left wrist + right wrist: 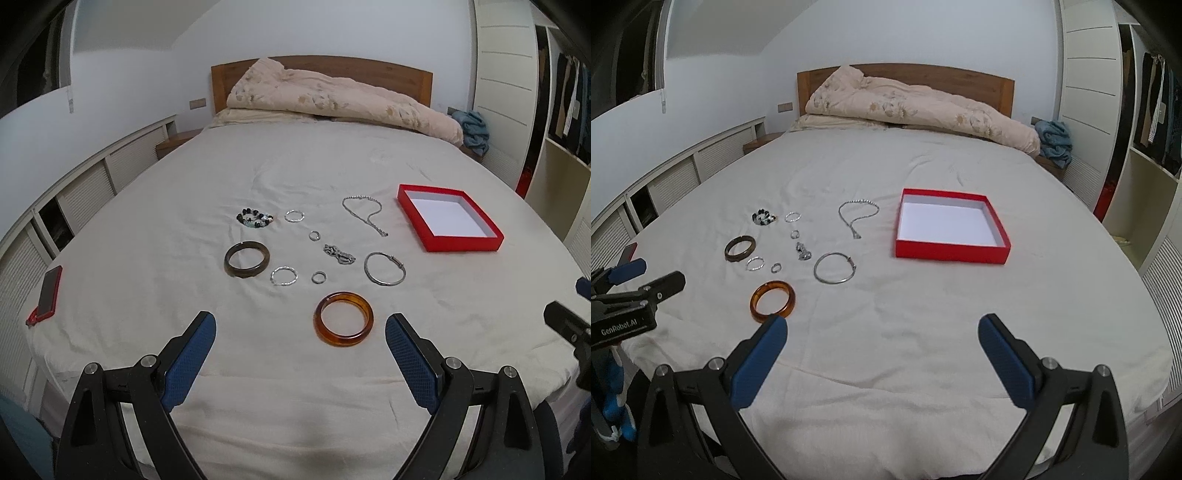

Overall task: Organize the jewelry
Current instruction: 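Move both grippers toward the amber bangle and hinged silver bangle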

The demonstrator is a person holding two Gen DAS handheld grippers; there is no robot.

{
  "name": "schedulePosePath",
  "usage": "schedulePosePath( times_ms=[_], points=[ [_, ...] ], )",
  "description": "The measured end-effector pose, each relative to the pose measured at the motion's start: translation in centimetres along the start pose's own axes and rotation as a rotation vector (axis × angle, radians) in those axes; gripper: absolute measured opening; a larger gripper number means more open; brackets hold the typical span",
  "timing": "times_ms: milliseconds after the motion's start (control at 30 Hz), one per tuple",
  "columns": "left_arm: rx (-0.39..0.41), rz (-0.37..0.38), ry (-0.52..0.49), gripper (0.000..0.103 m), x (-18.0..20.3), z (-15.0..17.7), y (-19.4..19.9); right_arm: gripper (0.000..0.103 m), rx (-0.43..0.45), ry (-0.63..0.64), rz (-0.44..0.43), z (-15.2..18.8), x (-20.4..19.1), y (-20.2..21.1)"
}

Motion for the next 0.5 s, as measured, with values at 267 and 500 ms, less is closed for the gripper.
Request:
schedulePosePath(
  times_ms=[267,500],
  points=[
    [-0.018,-0.017,-0.025,0.092,0.4,-0.4,-1.0,0.103,0.012,0.003,-0.016,-0.7,-0.3,-0.2],
    [-0.029,-0.024,-0.019,0.092,0.0,-0.5,-2.6,0.103,0.018,0.000,-0.019,-1.2,-0.9,-1.1]
  ],
)
Point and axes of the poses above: each gripper's, at about its wrist camera, not at the fingertips, and y roughly against the way its jaws point, x to its right, z to its underside, the point moved 7 cm from there along -y, roughly the way its jaws point, and after that the axes turned 10 degrees about -x, right-handed, at the moved point
